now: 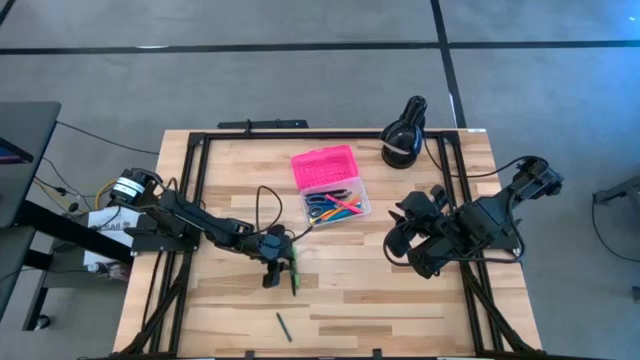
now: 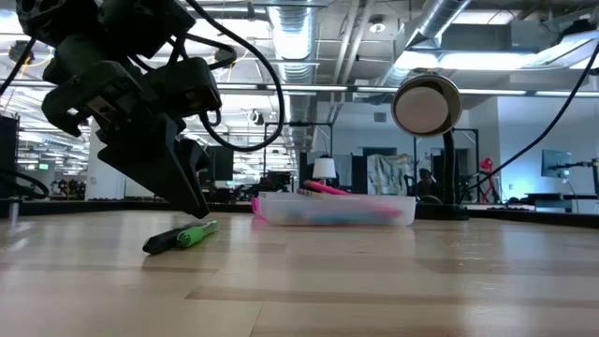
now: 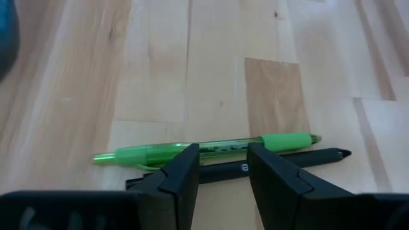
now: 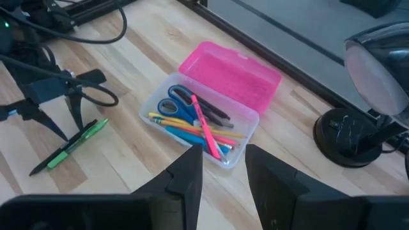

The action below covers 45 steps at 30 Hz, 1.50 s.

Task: Pick & place school supplies into a supply box
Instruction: Put the black pen into the pink supply box

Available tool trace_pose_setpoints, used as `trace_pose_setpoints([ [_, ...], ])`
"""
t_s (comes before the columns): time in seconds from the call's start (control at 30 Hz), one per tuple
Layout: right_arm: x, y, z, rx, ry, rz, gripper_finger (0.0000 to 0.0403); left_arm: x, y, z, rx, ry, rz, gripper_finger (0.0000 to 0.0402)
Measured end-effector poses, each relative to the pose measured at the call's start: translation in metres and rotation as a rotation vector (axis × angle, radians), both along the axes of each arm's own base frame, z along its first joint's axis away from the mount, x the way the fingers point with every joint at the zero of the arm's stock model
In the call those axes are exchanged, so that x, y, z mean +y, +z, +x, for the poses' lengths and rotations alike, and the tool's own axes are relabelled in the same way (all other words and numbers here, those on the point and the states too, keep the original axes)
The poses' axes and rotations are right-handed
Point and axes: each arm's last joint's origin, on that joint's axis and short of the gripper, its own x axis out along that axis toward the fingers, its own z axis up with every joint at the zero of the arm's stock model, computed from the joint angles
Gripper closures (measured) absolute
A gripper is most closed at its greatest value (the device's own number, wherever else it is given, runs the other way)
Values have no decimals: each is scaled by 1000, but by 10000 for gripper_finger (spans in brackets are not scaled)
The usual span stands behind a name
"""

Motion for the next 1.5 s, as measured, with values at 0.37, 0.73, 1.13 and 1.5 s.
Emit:
trace_pose_setpoints([
  [0.37, 0, 0, 0, -3, -1, -5, 291, 0, -1, -1, 14, -17, 24, 277],
  [0.73, 0, 0, 0, -2, -1, -6, 291, 1, -3, -4, 30, -17, 29, 277],
  [1.13, -1, 0, -1, 9, 0, -10, 291, 1, -6, -8, 95, -34, 9, 277],
  [1.5, -1, 0, -2, 21, 0, -18, 291, -3, 4, 1, 87, -60, -18, 277],
])
